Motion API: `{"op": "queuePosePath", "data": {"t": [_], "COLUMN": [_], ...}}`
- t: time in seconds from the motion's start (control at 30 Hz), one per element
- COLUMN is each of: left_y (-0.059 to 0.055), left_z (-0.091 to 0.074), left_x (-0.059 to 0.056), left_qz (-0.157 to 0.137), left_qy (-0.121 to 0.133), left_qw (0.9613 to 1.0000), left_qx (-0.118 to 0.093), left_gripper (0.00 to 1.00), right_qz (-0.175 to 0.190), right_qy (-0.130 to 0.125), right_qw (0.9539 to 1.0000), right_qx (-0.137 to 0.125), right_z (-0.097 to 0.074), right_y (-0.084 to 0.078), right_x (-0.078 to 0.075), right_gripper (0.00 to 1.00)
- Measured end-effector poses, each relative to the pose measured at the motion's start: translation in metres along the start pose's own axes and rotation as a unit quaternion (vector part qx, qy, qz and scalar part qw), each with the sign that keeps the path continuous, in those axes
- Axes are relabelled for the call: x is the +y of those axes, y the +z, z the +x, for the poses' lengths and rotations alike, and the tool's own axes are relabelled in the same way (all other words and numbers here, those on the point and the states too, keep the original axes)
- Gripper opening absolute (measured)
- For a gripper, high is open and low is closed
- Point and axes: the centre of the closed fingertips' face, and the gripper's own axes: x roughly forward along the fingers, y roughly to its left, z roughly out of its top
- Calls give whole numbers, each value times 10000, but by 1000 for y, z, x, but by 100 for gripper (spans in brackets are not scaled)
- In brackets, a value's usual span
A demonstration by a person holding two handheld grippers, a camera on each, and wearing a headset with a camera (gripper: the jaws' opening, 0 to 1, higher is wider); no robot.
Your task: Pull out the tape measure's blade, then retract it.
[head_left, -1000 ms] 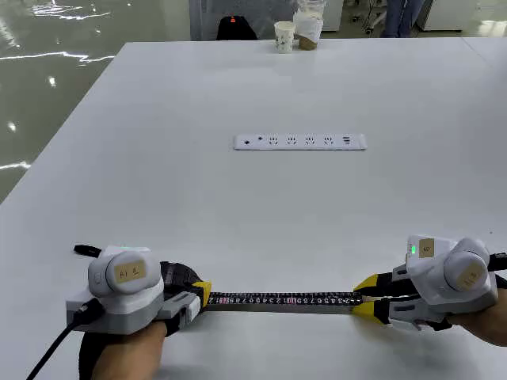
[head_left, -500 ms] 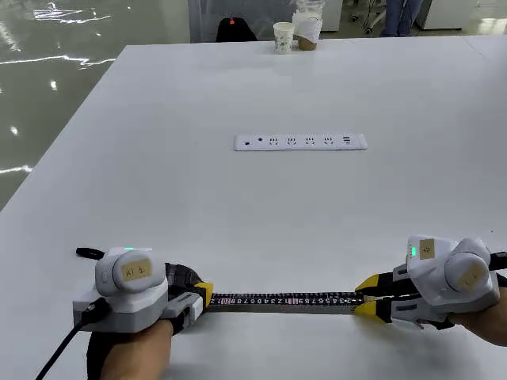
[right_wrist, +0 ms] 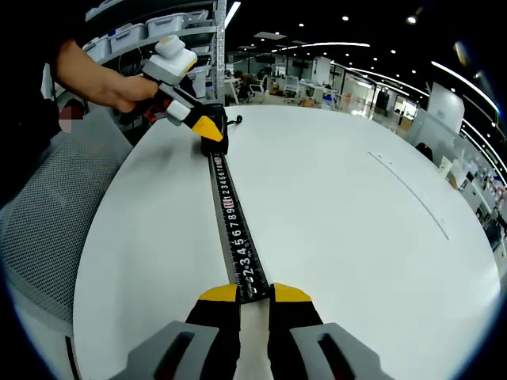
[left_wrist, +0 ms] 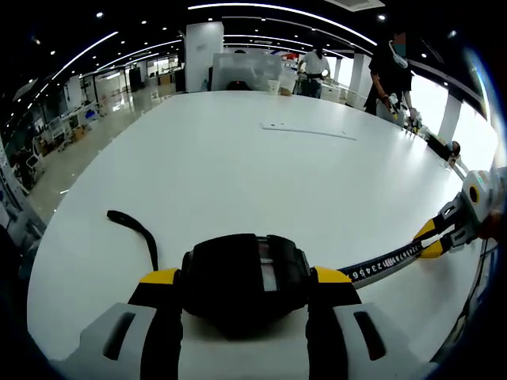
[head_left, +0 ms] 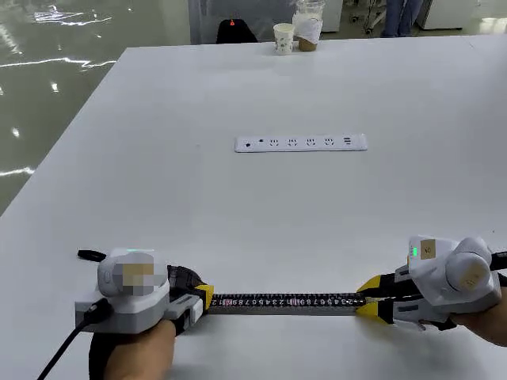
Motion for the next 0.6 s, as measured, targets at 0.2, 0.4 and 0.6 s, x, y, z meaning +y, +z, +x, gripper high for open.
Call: {"op": "queuePosePath", "data": {"t": [0.2, 0.4, 0.6], "left_y": [-1, -1, 0], "left_z": [0, 0, 0], "left_x": [0, 0, 0], "left_qz": [37, 31, 40], "left_qy": [-96, -98, -107], "left_qw": [9999, 9999, 9999], "left_qx": [36, 21, 21], "left_gripper": [56, 56, 55], "right_qz": [-14, -24, -47], "right_qy": [7, 12, 18], "right_qw": [10000, 10000, 10000], "right_qx": [8, 13, 22], "right_z": [0, 0, 0], "right_y": [0, 0, 0], "right_x": [0, 0, 0], "right_gripper": [9, 9, 9]}}
